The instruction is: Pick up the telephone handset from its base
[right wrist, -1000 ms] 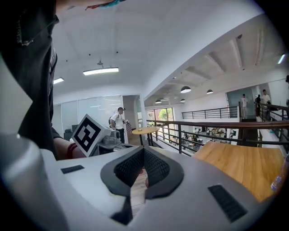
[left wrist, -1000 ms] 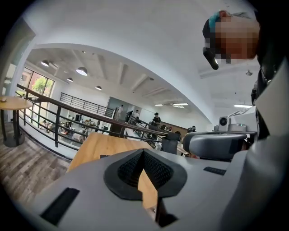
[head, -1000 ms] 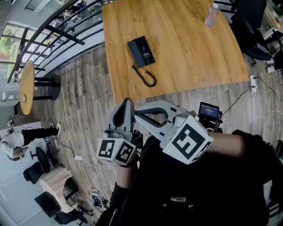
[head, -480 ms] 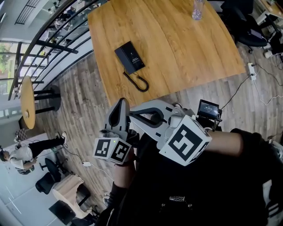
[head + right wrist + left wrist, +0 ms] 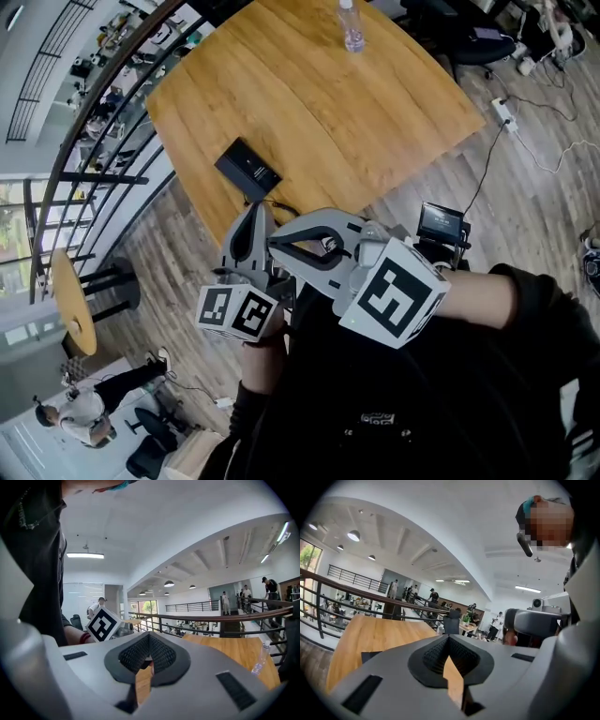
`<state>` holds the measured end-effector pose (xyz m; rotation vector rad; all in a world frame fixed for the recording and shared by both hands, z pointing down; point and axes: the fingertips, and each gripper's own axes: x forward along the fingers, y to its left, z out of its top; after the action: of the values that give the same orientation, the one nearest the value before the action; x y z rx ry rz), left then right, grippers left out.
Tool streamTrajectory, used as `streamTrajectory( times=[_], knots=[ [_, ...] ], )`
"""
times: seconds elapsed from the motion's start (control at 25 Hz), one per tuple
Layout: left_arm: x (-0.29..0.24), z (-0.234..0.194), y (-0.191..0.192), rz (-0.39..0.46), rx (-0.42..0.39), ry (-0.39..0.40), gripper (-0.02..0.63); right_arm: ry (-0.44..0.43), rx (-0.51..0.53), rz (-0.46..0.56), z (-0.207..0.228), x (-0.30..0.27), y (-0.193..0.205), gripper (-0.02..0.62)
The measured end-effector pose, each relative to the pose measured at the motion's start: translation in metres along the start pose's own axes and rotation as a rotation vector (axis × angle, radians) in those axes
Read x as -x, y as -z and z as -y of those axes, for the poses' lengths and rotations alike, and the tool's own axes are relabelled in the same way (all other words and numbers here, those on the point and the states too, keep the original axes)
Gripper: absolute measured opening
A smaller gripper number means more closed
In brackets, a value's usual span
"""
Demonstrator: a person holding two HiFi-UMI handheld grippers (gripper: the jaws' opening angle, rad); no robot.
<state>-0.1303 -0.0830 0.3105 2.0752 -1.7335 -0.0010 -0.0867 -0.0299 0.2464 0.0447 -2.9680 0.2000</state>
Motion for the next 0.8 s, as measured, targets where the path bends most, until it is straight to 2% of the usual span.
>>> streamTrajectory(
  times=[0.36, 0.8],
  knots=[
    [-0.032, -0.020, -0.015, -0.038, -0.022, 0.165, 0.006, 0.111, 0.009, 0.012, 0.024, -0.033, -0.017, 0.018],
    [-0.036, -0.080, -0.014, -0.106, -0.012, 0.282, 0.006, 0.180, -0.003, -0.027, 0.031, -0.105, -0.022, 0.018]
  ],
)
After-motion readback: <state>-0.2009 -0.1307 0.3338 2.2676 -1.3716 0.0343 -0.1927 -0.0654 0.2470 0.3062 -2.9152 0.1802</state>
